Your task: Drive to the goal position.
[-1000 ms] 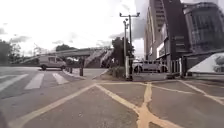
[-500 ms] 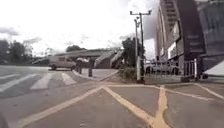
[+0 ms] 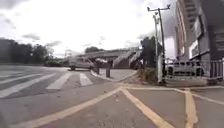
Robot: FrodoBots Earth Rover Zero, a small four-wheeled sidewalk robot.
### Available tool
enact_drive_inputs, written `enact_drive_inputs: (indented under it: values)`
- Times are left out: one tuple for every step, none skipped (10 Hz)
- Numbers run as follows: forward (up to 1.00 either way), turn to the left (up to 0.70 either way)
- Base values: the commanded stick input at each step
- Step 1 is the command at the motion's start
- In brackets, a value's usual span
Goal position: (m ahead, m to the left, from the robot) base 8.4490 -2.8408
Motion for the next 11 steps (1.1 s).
enact_drive_inputs:
  values:
    - [0.45, 0.0]
    - [0.45, 0.0]
    - [0.45, 0.0]
    - [0.45, 0.0]
    - [0.45, 0.0]
    - [0.45, 0.0]
    - [0.45, 0.0]
    - [0.45, 0.0]
    - [0.45, 0.0]
    - [0.45, 0.0]
    - [0.45, 0.0]
